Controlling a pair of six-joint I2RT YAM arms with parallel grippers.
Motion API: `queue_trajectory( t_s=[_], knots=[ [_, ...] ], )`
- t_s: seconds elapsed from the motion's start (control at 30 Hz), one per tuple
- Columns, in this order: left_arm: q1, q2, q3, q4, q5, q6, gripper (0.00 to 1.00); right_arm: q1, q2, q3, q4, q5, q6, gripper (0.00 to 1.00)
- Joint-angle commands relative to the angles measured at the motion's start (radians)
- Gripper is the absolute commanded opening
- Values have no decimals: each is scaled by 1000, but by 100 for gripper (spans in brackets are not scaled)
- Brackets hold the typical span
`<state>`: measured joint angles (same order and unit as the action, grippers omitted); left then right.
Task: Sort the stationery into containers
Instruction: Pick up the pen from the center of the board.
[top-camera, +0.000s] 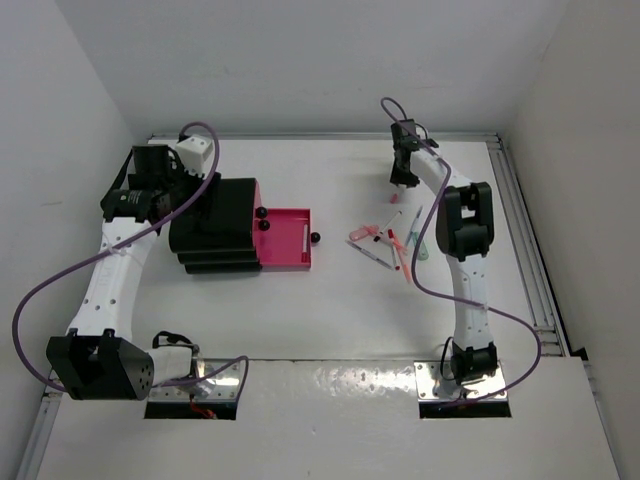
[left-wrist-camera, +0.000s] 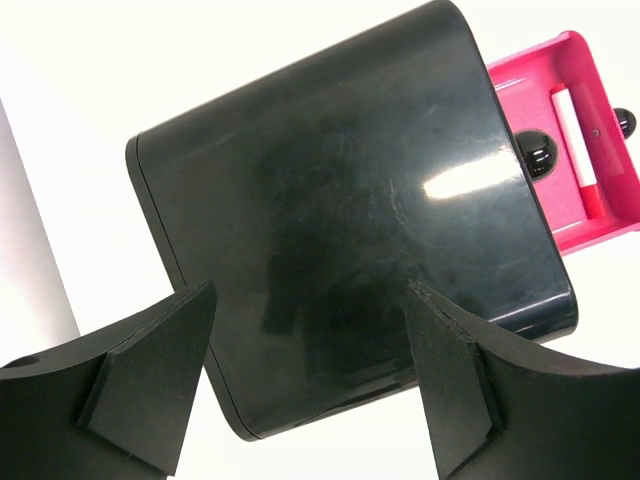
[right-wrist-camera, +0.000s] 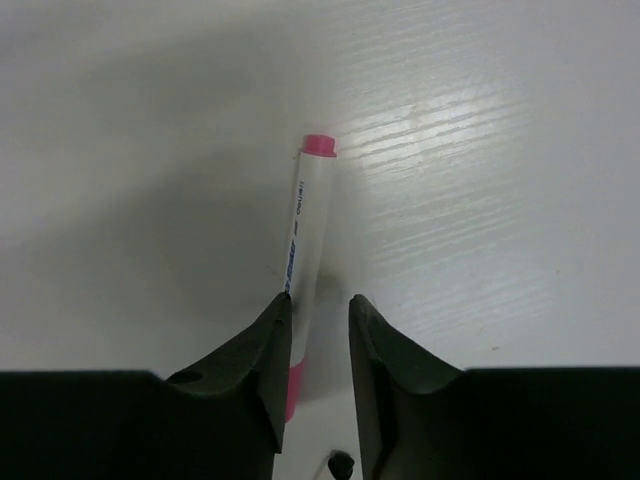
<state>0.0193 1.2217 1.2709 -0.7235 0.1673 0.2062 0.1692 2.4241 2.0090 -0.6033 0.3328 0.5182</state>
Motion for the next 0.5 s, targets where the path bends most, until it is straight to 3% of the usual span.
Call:
queue_trajectory(
  t_s=[0.0,0.37,0.47],
  knots=[
    [10,-13,1,4,-9,18,82,-16,27,22,22,-14,-7,27],
    [11,-13,12,-22,-22,35,82,-22,67,23,-53,-94,6,21],
    [10,-13,12,-25,-20,36,82,-23,79,34,-84,-100,8,11]
  ],
)
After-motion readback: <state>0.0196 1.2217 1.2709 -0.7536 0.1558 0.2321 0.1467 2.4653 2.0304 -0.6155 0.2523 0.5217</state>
